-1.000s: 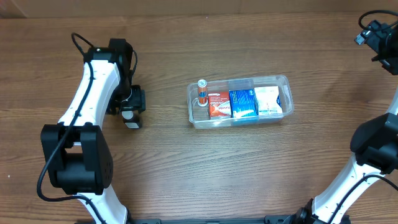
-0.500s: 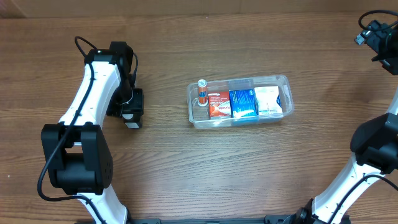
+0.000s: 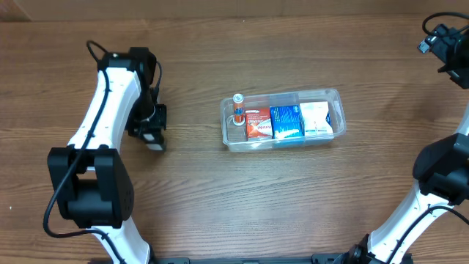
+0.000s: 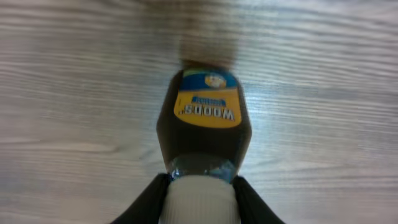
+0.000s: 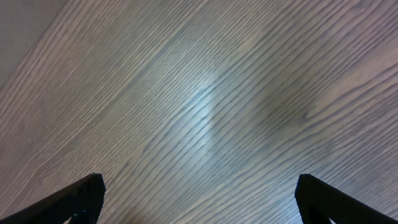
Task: Pack container
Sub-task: 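Lift the brown bottle and lower it into the container with the left gripper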
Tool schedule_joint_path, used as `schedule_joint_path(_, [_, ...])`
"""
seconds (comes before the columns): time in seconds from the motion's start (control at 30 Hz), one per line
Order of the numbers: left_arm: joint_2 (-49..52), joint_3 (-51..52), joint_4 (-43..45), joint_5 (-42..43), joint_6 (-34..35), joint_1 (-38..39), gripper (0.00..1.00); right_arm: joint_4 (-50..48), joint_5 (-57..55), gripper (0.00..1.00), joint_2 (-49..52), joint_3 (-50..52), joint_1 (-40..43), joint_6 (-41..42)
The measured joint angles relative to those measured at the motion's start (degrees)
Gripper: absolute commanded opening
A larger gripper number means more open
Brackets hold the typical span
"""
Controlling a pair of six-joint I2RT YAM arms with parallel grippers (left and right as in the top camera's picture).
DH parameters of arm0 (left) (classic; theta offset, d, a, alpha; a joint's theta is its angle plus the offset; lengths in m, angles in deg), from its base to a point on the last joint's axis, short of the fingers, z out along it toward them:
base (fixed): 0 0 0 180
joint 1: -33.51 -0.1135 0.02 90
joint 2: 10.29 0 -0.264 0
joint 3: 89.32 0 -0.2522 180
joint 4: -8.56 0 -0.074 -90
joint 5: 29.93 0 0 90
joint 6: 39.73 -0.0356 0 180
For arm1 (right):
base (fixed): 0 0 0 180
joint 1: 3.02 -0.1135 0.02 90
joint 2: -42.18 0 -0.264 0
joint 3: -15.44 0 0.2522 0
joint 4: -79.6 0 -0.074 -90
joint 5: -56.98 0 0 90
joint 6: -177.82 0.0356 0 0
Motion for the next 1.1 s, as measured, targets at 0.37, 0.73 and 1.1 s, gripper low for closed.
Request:
schedule_joint_path(0.37, [-2.19, -35.1, -10.01, 8.83, 0.63, 17.79, 0.21, -0.07, 0.02, 1.0, 0.0, 0.0, 0.0, 0.0])
schedule_joint_path(0.73, [-1.9, -27.5, -8.79, 10.14, 2.4, 28.76, 0.22, -0.09, 0.0, 1.0, 0.0, 0.0, 0.0, 0.0])
schedule_joint_path(1.1, [-1.55, -9.46, 4.26, 9.55, 5.01, 29.55, 0.25, -0.04, 0.02, 1.0, 0.0, 0.0, 0.0, 0.0])
